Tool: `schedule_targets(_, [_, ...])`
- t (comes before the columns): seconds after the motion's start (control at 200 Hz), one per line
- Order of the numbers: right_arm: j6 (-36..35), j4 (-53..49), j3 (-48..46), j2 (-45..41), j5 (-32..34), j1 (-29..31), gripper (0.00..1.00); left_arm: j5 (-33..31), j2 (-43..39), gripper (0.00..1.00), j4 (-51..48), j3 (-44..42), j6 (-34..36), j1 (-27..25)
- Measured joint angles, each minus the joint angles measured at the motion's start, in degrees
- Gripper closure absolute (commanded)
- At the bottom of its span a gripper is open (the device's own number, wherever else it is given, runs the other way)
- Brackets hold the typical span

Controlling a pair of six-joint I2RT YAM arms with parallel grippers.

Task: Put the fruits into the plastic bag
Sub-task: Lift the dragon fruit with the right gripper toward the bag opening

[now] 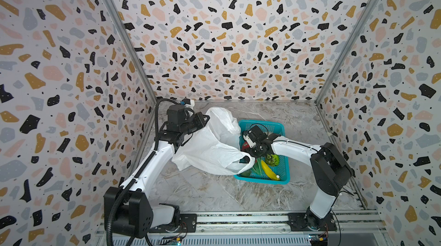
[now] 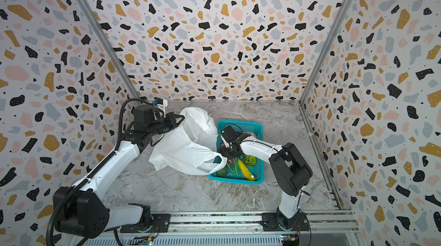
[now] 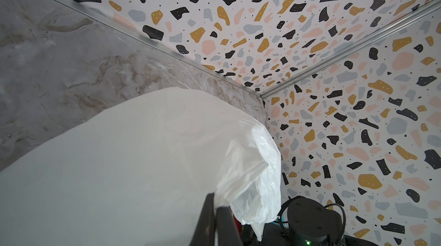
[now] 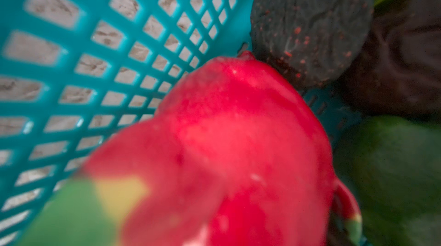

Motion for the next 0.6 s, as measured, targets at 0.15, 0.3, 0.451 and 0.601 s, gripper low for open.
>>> schedule_targets(0.15, [-0.17, 0.24, -1.27, -2.12, -2.29, -1.46, 0.53, -0.02, 0.0, 1.0, 0.0, 0.0, -0.02, 0.0])
schedule_targets(0.3, [-0.26, -0.42, -1.81, -9.05, -4.37, -4.63, 0.53, -0.02, 0.0, 1.0, 0.0, 0.0, -0.02, 0.0])
schedule_targets(0.451, [-0.42, -0.37, -0.39, -18.03, -5.25, -9.27, 0.53, -0.02, 0.0, 1.0, -0.02, 0.0, -0.02, 0.0])
schedule_targets(0.601, [-2.08, 0.66, 3.67, -22.51, -7.28, -9.9, 0.53, -0.02, 0.0, 1.0, -0.02, 0.0, -0.02, 0.0])
